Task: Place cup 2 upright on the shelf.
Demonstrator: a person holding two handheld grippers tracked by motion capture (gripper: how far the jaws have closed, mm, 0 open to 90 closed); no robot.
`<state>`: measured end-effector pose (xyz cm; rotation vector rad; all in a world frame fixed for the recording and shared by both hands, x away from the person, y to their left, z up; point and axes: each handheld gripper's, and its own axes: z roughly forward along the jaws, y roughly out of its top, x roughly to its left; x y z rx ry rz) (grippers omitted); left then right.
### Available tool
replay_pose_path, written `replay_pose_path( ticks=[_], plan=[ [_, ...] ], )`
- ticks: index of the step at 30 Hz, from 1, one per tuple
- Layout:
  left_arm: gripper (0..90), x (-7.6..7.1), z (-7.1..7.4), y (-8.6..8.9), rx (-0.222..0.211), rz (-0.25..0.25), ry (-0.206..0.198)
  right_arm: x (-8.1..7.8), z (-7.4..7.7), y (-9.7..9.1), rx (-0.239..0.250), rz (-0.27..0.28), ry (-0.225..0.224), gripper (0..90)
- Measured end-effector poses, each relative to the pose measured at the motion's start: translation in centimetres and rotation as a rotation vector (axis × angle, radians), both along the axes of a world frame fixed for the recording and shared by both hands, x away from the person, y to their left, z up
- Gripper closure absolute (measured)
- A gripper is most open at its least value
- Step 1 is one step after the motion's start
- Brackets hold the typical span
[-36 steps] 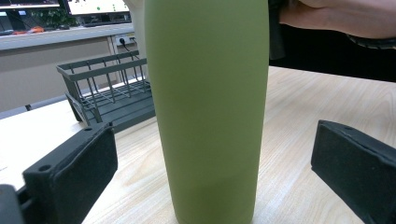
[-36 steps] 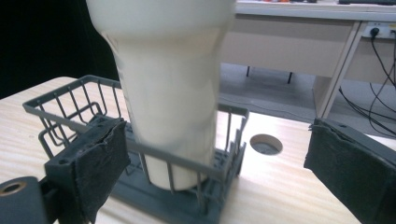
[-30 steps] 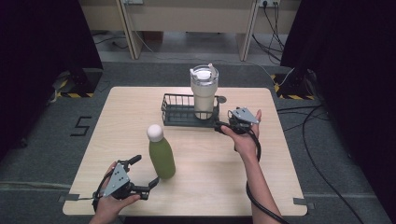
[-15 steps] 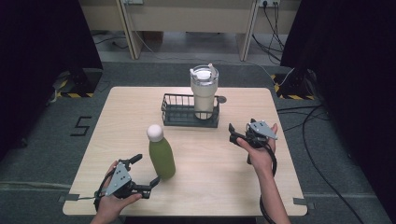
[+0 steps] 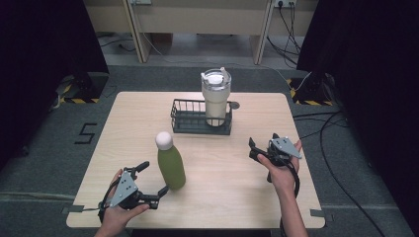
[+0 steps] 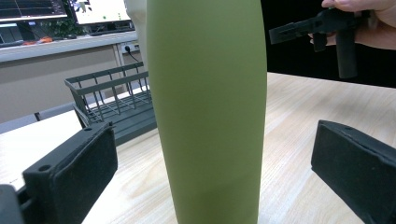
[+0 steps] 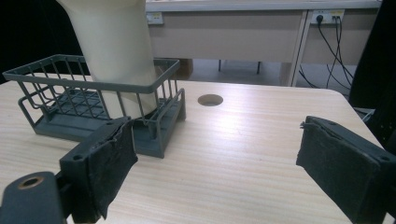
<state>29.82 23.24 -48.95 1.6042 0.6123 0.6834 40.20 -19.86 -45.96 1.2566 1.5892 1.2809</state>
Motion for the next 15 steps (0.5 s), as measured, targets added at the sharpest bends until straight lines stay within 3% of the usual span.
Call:
replay_pose_path(
  ticks=[15],
  plan=[
    [0.0,0.9,0.9,-0.7,-0.006,-0.005,0.003,-1.3,-0.4,-1.1,-0.001,-0.021,0.011,12.0]
  ],
)
